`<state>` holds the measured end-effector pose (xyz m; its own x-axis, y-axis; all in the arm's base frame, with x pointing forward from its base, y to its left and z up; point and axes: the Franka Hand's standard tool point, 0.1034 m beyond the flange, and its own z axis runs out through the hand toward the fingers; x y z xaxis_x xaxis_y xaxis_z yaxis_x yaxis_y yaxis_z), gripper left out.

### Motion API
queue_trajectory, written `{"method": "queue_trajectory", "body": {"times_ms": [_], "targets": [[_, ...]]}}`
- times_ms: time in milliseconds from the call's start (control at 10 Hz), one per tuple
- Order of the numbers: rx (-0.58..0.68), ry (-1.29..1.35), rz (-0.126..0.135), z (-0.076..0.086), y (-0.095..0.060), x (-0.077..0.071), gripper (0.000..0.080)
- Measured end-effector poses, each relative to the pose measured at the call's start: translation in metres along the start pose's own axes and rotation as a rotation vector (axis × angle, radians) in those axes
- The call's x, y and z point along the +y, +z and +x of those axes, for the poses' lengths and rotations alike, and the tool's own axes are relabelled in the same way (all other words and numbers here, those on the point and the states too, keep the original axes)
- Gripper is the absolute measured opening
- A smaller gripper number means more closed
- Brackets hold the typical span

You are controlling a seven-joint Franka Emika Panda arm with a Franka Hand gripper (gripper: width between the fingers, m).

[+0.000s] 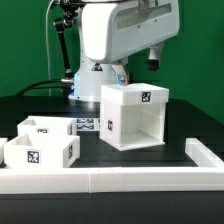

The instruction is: Assemble drawer

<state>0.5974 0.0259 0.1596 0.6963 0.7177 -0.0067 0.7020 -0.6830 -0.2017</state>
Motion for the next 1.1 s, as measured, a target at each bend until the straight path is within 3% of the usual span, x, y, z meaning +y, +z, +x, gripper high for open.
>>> {"method": "queue_trajectory", "body": {"times_ms": [600,800,1000,1100], "targets": [[0.0,-0.006,-0.001,0.0,0.001,0.0,0.065],[0.055,0.021,-0.077,0.0,0.002,-0.009,0.065],[0.094,0.152,-0.12,-0.004,0.009,-0.028,0.065],[0.1,0.197,-0.124,-0.007,0.013,-0.033,0.065]]}}
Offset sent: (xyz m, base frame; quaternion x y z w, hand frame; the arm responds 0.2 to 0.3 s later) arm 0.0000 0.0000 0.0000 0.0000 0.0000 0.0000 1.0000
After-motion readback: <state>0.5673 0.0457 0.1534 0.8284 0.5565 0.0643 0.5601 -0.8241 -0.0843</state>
